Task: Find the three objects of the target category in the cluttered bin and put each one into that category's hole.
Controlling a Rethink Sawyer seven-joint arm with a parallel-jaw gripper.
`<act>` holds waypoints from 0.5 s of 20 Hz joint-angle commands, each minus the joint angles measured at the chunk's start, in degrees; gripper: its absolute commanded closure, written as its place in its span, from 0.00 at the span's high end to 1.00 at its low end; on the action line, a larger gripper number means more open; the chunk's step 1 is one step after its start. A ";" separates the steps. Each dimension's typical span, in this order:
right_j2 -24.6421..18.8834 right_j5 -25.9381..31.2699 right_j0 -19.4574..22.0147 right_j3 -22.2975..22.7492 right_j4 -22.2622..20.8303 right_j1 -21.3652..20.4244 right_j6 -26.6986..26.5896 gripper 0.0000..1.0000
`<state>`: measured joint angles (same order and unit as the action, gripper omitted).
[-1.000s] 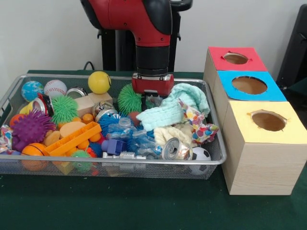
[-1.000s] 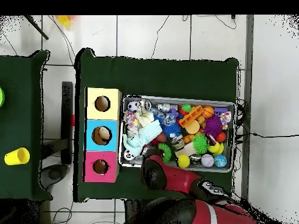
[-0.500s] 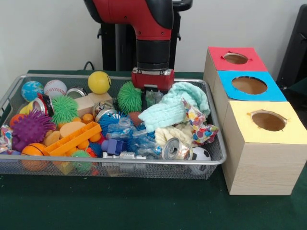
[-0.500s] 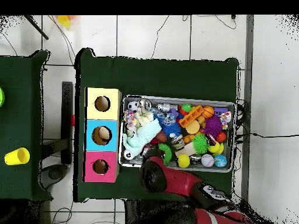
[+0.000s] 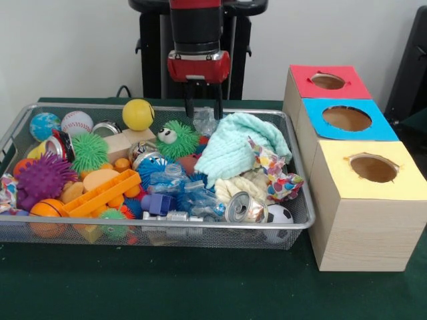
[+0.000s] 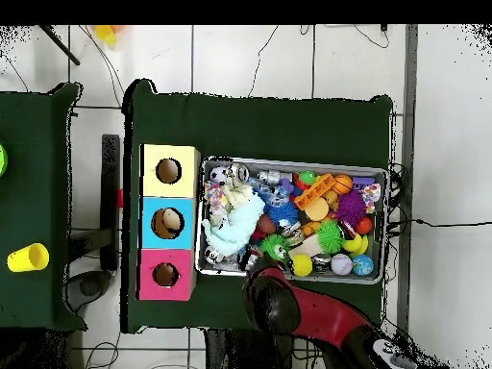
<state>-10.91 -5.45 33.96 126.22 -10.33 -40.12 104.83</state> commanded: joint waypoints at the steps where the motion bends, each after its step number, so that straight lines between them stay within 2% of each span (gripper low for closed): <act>1: -9.31 2.70 0.70 -2.16 -0.33 -0.82 7.19 1.00; 6: -9.88 2.93 1.37 -0.56 -0.41 -1.79 7.59 1.00; 10: -9.74 4.84 1.74 4.45 0.29 -6.82 8.67 1.00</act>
<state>-14.87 -4.80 34.33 127.28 -10.33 -42.24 104.83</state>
